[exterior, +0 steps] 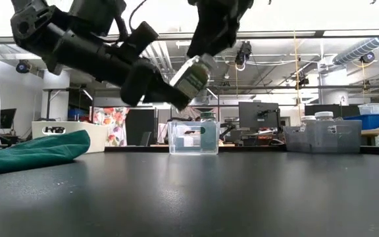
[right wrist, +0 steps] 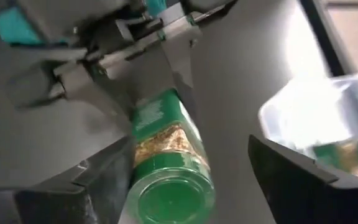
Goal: Sort spices by type
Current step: Put the green seasoning bottle into the transparent bin
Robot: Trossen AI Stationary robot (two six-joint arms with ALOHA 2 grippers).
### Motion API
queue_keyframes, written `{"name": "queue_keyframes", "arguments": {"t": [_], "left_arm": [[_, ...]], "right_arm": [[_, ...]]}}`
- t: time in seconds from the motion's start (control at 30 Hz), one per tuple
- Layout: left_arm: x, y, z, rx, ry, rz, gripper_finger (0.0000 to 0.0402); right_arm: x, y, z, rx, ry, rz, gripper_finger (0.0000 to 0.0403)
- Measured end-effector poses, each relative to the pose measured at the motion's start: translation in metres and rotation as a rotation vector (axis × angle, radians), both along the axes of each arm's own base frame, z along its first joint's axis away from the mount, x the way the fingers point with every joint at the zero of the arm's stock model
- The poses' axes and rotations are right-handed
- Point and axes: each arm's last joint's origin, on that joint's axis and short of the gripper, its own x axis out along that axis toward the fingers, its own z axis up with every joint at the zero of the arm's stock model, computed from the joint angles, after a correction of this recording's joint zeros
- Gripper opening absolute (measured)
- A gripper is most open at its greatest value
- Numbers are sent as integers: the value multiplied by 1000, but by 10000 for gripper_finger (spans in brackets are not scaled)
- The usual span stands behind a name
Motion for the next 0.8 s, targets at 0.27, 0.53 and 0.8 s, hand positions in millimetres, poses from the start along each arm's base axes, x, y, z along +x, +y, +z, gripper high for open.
{"name": "queue_keyframes", "arguments": {"t": [0.27, 0.53, 0.8], "left_arm": [[-24, 4, 0, -64, -235, -27, 182], [-39, 4, 4, -99, -378, -106, 182], [-34, 2, 10, -89, -398, -134, 182]], "right_arm": [[-22, 0, 38, -108, -76, 122, 309], [-29, 6, 54, -79, -155, 211, 297], [-8, 10, 38, -80, -180, 246, 327]]}}
